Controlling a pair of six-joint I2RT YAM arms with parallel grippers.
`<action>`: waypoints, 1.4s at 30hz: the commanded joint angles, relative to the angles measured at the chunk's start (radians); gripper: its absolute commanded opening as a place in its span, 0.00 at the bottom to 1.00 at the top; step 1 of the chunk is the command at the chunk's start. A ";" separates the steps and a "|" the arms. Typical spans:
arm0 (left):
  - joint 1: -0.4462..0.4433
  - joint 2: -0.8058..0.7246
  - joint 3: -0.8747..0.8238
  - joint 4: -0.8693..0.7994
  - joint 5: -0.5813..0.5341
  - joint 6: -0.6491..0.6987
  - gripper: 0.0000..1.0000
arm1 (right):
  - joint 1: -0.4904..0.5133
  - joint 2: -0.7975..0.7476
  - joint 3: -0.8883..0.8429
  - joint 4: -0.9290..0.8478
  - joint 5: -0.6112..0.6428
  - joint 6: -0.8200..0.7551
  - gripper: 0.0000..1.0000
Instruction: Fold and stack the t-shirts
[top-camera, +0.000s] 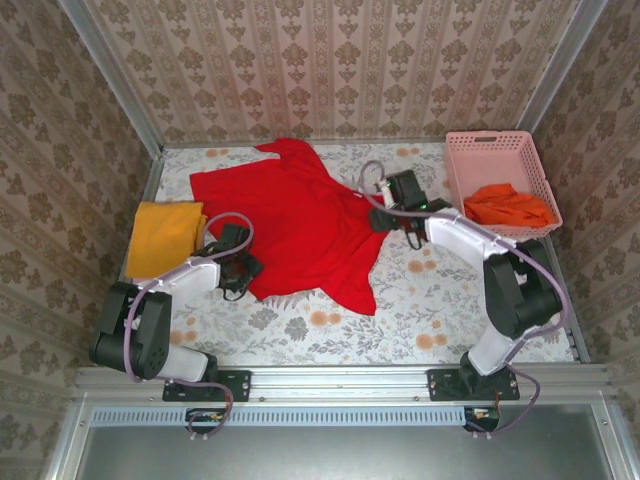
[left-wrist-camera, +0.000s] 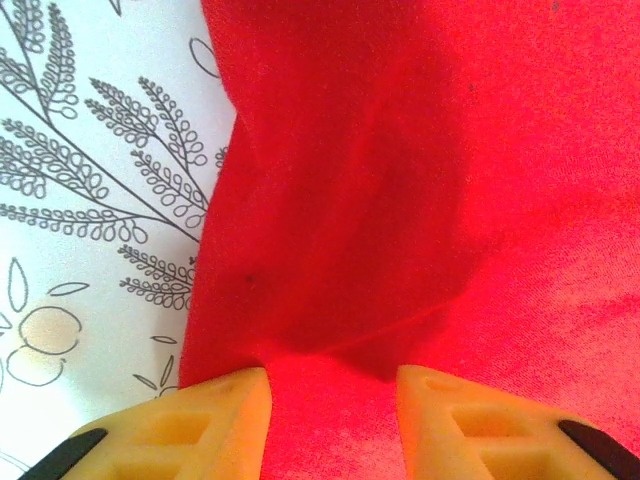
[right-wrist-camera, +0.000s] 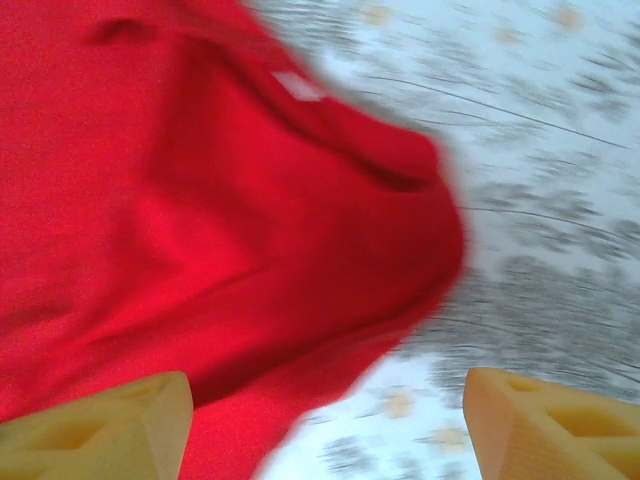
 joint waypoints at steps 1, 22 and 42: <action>0.013 -0.005 -0.008 -0.096 -0.026 0.031 0.40 | 0.132 -0.047 -0.061 0.052 -0.019 -0.007 0.74; 0.023 0.002 0.009 -0.102 -0.021 0.049 0.40 | 0.482 0.167 -0.126 0.016 0.054 0.174 0.29; 0.037 0.005 0.021 -0.108 -0.019 0.065 0.40 | 0.036 -0.828 -0.694 -0.182 0.343 0.612 0.00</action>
